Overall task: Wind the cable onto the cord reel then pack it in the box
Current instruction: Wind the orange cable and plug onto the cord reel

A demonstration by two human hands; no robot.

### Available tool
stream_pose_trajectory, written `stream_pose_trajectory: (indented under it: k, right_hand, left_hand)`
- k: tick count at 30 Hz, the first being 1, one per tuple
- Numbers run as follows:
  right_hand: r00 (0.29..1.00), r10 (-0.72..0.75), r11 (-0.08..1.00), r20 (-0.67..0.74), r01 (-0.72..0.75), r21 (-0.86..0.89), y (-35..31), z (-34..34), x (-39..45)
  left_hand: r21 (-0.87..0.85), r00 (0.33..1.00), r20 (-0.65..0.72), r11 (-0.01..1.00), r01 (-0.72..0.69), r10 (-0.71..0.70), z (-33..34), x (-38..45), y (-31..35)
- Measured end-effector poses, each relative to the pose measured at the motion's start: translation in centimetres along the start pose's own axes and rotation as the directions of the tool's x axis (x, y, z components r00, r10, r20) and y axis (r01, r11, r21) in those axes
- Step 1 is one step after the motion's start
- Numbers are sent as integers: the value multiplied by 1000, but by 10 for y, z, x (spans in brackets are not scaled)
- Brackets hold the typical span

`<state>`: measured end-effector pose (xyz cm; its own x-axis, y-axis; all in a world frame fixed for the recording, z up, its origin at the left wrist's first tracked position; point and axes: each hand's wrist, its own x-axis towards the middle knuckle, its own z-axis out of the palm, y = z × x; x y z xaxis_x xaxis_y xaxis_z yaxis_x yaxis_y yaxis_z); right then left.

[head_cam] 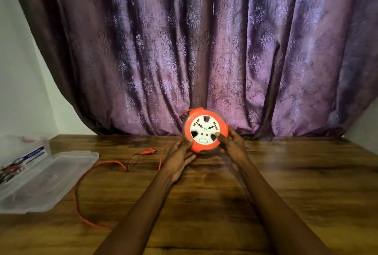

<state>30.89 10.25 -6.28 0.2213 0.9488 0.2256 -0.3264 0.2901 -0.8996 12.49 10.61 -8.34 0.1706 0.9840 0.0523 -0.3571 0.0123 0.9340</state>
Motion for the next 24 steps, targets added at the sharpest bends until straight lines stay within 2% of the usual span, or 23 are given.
stream_pose_trajectory:
  k: [3, 6, 7, 8, 9, 10, 11, 12, 13, 15, 18, 24]
  right_hand:
    - [998, 24, 998, 50, -21, -59, 0, 2, 0]
    - [996, 8, 983, 93, 9, -185, 5, 4, 0]
    - [993, -34, 968, 112, 61, -245, 7, 6, -3]
    - [982, -134, 909, 132, 174, -378, 11, 4, -3]
    - [947, -269, 761, 176, 321, -564, 16, 2, -3]
    - [876, -390, 493, 283, 458, -739, 20, 0, -2]
    - [787, -441, 174, 432, 547, -819, 24, -3, -2]
    - [718, -411, -87, 562, 583, -808, 25, -3, -1]
    - [689, -325, -230, 648, 607, -761, 24, -1, -1]
    - [697, -175, -315, 695, 630, -710, 18, 6, -5]
    - [724, -83, -361, 685, 618, -698, 9, 10, -10]
    - [761, -124, -472, 636, 519, -713, 6, 17, -24]
  left_hand:
    - [-99, 995, -69, 992, -83, 76, -2, 2, -2]
    - [-33, 991, -90, 994, -106, 102, -8, 0, -2]
    - [-31, 989, -100, 993, -113, 110, -11, -1, -3]
    - [-21, 986, -114, 992, -124, 121, -12, -1, -3]
    - [-8, 982, -129, 991, -137, 135, -13, -3, -4]
    - [15, 979, -139, 989, -146, 147, -13, -3, -4]
    - [33, 978, -144, 988, -148, 151, -13, -4, -5]
    - [49, 977, -146, 988, -148, 154, -12, -5, -5]
    - [57, 977, -150, 987, -148, 155, -11, -6, -4]
    - [72, 975, -156, 986, -149, 159, -10, -6, -3]
    - [77, 974, -155, 985, -152, 163, -10, -7, -1]
    - [93, 976, -133, 982, -162, 174, -8, -13, 2]
